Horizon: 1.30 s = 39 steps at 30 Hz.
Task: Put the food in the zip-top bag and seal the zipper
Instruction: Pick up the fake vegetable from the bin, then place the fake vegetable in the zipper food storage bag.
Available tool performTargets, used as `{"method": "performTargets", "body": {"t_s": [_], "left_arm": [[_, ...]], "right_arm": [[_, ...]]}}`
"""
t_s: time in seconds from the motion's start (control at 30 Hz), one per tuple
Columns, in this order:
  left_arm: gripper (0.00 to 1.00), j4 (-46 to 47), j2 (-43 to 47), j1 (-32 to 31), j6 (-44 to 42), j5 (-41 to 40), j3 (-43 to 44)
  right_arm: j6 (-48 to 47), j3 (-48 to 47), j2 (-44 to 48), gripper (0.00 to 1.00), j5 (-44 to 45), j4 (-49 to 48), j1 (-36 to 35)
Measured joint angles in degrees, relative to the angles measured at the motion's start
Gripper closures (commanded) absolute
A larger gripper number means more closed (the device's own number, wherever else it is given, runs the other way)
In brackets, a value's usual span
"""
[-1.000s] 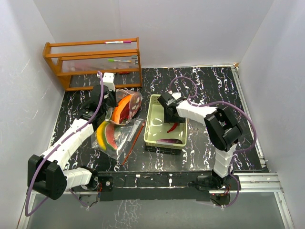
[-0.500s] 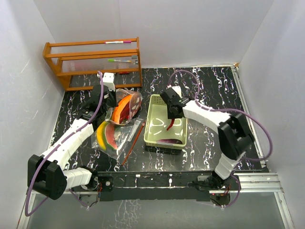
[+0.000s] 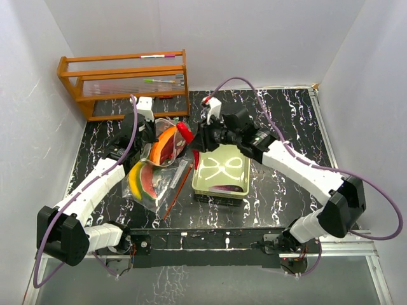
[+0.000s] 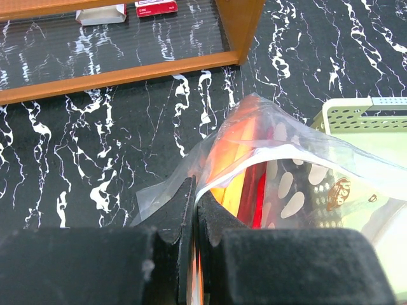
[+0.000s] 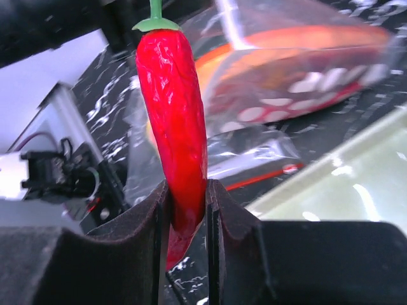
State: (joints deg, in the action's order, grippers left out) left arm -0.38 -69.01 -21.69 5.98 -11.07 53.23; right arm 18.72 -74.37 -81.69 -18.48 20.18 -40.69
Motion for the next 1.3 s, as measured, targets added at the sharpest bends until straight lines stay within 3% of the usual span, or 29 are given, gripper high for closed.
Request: {"method": "performTargets", "body": {"t_s": [0.2,0.8,1.3], "left_arm": [[1.00,0.2,0.0,0.0,0.2,0.4,0.0],[1.00,0.4,3.1,0.1,1.5,2.9,-0.8],[1.00,0.8,4.6,0.1,2.2,4.3,-1.6]], "right_arm": [[2.8,-0.6,-6.3,0.92,-5.5,-2.3,-4.2],[31.3,-12.5,-20.9,0.92,-7.4,-3.0,-3.9],[32.5,-15.0,-20.9,0.92,1.7,9.3,-3.9]]}}
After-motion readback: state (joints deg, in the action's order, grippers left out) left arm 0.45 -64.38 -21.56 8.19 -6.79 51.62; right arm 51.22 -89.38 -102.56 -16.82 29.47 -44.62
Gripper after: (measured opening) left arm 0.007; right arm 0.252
